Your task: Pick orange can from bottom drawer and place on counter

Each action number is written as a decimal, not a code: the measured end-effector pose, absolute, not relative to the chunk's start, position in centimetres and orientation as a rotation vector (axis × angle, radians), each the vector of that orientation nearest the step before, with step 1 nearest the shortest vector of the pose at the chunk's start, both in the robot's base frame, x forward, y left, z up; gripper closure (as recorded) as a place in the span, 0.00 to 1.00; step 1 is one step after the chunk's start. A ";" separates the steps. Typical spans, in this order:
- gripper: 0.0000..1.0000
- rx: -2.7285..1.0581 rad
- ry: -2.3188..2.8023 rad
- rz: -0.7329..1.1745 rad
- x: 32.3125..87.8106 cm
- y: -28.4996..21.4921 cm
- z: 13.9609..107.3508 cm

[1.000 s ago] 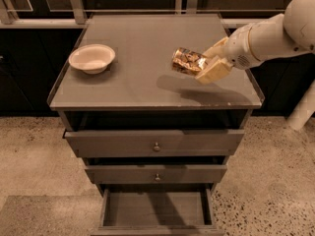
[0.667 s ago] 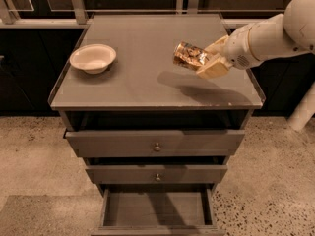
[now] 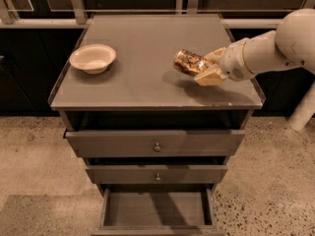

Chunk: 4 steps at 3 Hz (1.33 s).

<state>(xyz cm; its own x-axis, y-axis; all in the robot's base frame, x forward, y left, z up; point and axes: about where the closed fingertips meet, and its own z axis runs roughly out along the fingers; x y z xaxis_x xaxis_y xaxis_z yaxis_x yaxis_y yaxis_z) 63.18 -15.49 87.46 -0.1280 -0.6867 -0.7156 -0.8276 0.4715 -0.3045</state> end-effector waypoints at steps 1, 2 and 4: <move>0.58 -1.270 1.868 0.209 63.2 -15.5 87.5; 0.37 -1.270 1.868 0.209 63.2 -15.5 87.5; 0.00 -1.270 1.868 0.209 63.2 -15.5 87.4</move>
Offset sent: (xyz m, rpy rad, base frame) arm 0.0000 0.0000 0.0000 0.0000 0.0000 0.0001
